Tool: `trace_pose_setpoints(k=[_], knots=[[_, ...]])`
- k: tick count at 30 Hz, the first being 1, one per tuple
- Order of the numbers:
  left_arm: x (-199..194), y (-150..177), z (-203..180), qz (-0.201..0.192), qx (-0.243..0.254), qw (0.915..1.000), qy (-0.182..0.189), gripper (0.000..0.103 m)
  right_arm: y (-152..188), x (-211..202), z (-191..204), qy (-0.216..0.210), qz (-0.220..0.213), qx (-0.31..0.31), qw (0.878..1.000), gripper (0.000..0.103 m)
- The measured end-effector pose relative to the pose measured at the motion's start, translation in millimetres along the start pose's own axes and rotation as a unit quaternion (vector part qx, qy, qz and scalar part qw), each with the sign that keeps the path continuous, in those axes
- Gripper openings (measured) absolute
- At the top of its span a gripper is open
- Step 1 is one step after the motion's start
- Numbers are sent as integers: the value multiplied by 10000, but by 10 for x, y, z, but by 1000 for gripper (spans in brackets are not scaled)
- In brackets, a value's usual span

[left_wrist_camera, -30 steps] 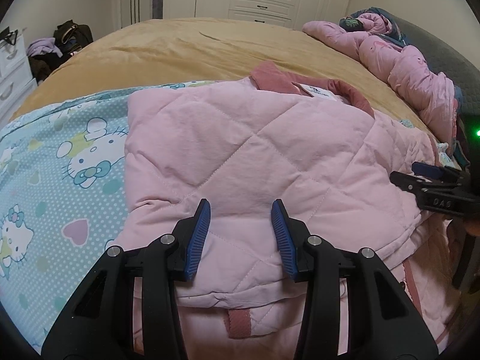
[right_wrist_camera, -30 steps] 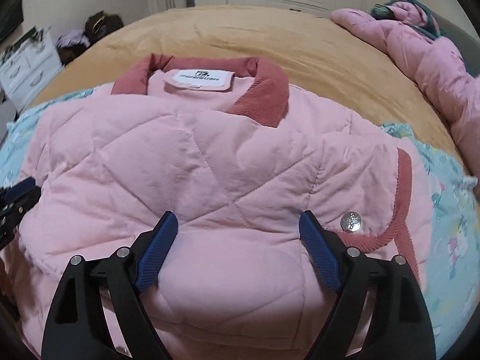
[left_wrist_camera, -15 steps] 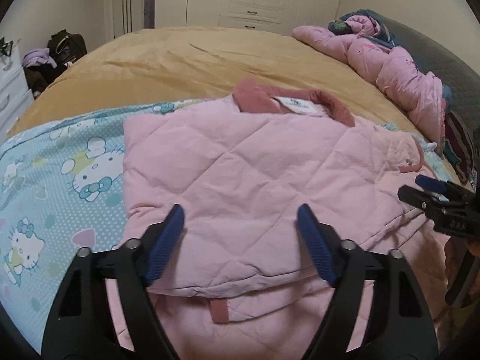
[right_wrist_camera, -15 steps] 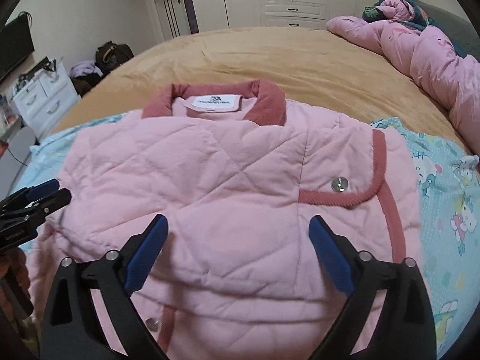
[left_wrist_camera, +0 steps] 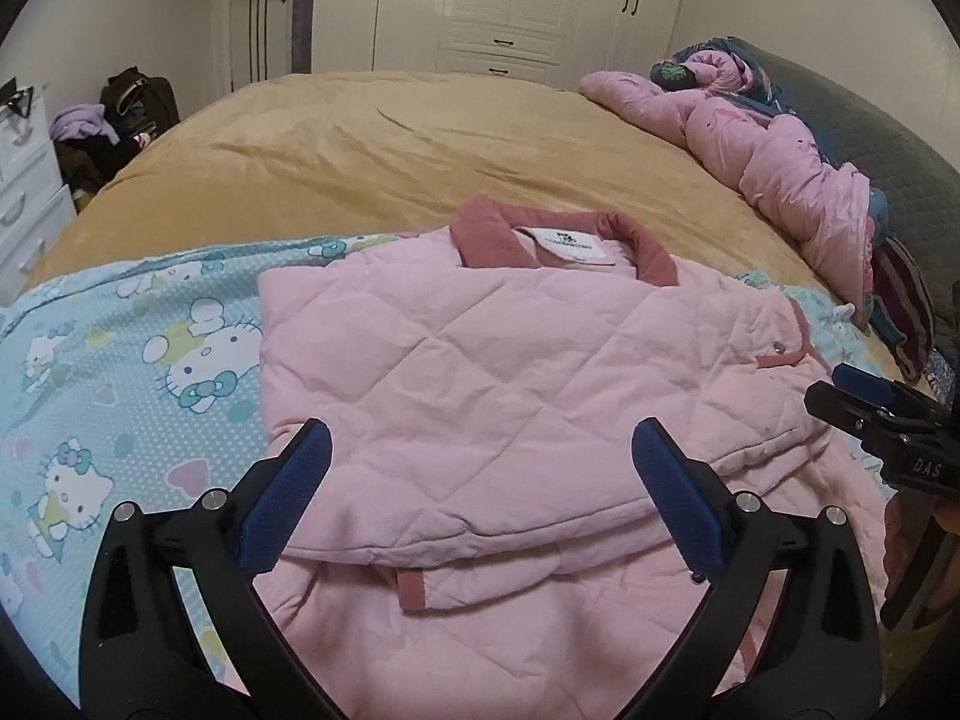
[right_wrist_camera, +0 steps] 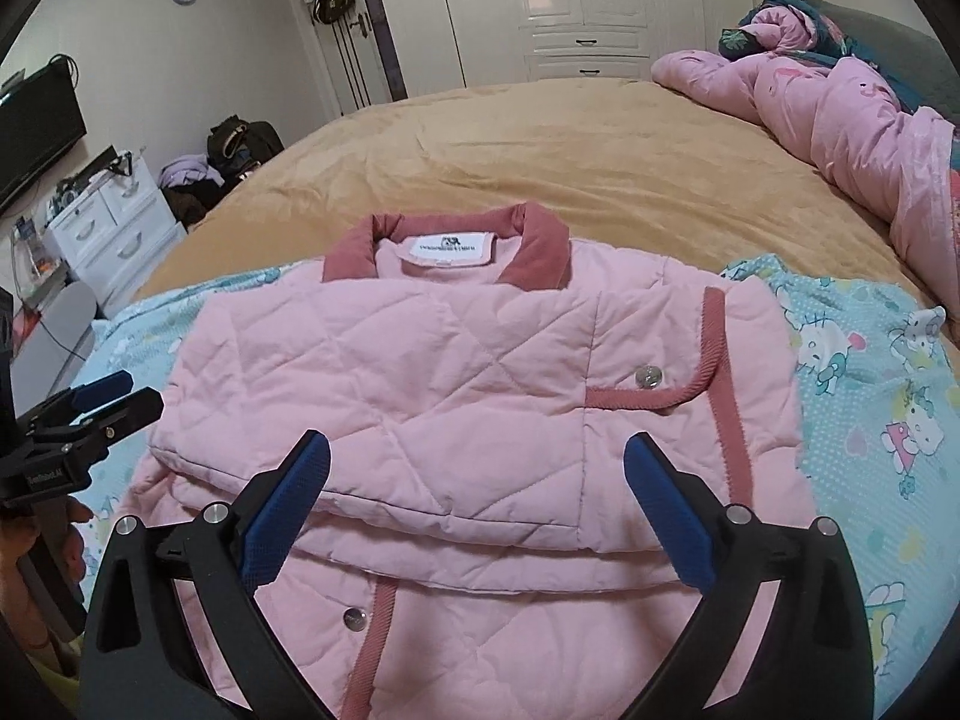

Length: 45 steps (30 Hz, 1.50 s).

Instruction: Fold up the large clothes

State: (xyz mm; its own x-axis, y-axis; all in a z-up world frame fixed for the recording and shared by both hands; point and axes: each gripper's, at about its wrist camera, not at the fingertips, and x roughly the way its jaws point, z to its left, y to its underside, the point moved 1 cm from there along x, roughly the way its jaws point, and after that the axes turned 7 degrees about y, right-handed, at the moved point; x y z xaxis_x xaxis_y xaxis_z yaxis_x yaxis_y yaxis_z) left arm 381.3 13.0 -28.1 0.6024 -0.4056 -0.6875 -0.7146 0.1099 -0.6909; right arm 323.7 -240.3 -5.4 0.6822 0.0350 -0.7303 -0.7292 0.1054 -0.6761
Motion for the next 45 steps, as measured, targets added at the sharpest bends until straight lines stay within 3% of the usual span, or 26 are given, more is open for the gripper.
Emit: trace_pose_setpoints(k=[27, 34, 45], knots=[[-848, -15, -232, -543, -23, 9985, -1, 94, 6, -964, -121, -231, -721, 36, 9971, 98], [-1055, 110, -379, -695, 99, 9975, 13, 94, 82, -1186, -213, -352, -813, 91, 9960, 99], [-1193, 489, -461, -619, -13, 9981, -7, 94, 340, -1440, -377, -331, -831, 74, 9960, 99]])
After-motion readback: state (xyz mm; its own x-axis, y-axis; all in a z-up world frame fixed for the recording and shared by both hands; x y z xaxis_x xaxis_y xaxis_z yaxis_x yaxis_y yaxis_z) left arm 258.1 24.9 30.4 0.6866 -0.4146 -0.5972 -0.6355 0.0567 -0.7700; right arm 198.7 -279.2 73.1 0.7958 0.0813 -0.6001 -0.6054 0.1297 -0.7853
